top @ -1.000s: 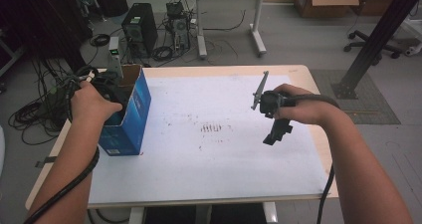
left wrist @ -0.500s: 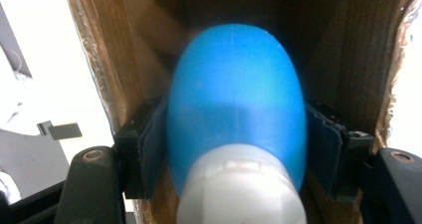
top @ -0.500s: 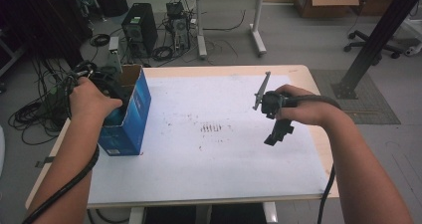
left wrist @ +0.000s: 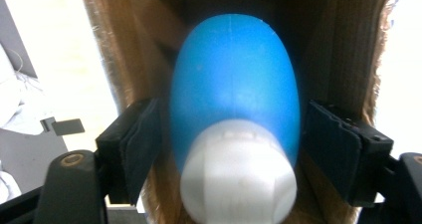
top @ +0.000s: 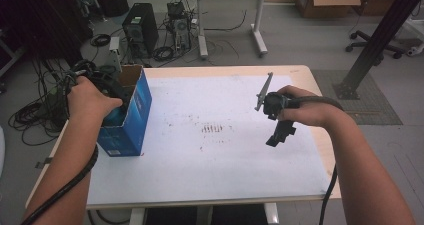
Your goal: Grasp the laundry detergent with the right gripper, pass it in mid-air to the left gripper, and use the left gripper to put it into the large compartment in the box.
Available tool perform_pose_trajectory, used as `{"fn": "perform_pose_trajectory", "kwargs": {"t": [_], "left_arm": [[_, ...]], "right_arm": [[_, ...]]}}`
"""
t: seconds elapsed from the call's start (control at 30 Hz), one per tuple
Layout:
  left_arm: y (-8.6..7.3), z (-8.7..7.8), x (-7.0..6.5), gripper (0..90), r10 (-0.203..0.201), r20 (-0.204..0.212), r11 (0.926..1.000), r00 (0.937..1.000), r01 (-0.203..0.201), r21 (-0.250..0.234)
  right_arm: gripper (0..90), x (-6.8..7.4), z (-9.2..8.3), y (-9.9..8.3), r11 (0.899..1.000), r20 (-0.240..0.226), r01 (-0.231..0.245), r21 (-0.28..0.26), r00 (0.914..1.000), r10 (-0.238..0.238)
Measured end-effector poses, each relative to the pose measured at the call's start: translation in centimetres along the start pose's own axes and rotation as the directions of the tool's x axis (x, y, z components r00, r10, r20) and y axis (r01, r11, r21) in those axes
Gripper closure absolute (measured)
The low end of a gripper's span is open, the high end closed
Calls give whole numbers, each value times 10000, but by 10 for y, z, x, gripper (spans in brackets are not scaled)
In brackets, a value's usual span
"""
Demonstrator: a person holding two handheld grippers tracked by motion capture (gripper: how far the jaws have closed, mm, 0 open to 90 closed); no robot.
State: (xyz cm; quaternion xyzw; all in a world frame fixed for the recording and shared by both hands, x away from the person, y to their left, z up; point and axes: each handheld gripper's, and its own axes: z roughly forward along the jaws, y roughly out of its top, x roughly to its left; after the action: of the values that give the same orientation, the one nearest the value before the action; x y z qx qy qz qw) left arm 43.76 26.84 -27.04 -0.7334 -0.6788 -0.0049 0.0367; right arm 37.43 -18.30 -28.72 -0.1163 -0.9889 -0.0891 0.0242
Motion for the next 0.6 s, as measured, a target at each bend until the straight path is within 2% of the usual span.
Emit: {"fn": "perform_pose_trajectory", "kwargs": {"t": [0.1, 0.3, 0.4, 0.47, 0.6], "left_arm": [[-2, -6, 0, 214, -10, -15, 9998, 10000, 10, -188], [-6, -13, 2, 194, -15, -88, 9996, 10000, 13, -271], [-8, -16, 2, 168, 70, 106, 9996, 9999, -67, -274], [-9, -19, 2, 164, 152, 86, 9990, 9998, -148, -427], [-12, -24, 2, 147, 286, 89, 9988, 9996, -282, -398]], "right_arm": [[56, 0, -1, 0, 10000, 21, 16, -27, 10000, -16], [56, 1, -2, 0, 10000, 14, 13, -67, 10000, -13], [56, 1, -4, 1, 10000, 47, 50, -65, 10000, -50], [56, 2, -4, 1, 9999, 56, 101, -82, 9999, -101], [56, 3, -6, 2, 9999, 56, 76, -83, 10000, -76]]}}
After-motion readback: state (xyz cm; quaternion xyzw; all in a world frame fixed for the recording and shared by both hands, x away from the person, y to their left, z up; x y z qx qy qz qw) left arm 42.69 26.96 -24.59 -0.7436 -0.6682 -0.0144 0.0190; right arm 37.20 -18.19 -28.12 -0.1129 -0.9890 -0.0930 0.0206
